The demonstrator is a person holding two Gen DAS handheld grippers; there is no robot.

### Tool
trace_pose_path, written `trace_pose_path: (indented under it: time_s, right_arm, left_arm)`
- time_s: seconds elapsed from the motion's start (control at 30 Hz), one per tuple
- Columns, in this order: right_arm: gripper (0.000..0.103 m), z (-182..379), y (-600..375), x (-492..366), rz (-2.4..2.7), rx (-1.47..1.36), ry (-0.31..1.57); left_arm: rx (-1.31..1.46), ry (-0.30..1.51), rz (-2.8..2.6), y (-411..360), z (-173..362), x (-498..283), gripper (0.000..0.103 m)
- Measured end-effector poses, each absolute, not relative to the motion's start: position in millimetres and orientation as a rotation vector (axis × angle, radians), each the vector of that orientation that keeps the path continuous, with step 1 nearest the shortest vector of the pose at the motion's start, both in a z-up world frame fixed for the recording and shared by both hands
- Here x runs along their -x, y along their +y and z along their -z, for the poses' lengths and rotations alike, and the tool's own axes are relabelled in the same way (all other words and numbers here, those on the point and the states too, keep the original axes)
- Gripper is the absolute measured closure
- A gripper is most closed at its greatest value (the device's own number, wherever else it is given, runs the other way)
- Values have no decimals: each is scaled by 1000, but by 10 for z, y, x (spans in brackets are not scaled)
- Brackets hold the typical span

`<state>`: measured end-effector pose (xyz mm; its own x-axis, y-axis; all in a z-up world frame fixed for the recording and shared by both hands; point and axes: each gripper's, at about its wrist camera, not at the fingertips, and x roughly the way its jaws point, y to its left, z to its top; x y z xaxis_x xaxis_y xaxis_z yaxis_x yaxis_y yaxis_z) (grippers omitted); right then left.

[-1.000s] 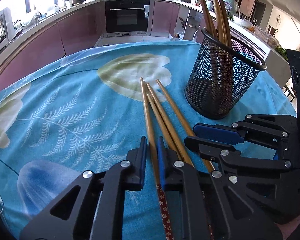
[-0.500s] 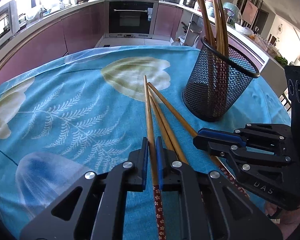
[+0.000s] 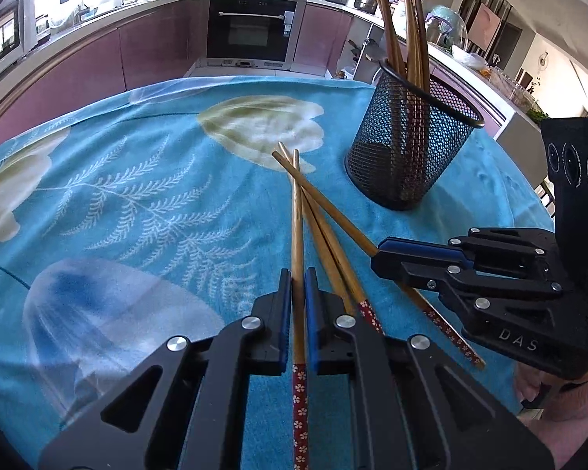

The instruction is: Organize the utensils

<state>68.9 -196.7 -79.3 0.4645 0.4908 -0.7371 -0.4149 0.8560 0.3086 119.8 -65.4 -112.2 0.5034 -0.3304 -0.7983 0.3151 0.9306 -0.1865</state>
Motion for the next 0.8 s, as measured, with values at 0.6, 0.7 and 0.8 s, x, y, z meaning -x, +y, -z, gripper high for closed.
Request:
trace_pose_path:
  time_s: [0.6,0.7,0.8]
  right_arm:
    - [97,805,-1953,-724,-554,-94,933]
    - [97,754,-2001,-693,-561,-103,917]
    - [97,685,-2045,-649,-573,-113,893]
  left_arm:
    - [14,977,369,-664,1168,-1351,95]
    - [32,975,366,-644,1155,-1330,95]
    - [39,962,369,-623,1103,-1290,95]
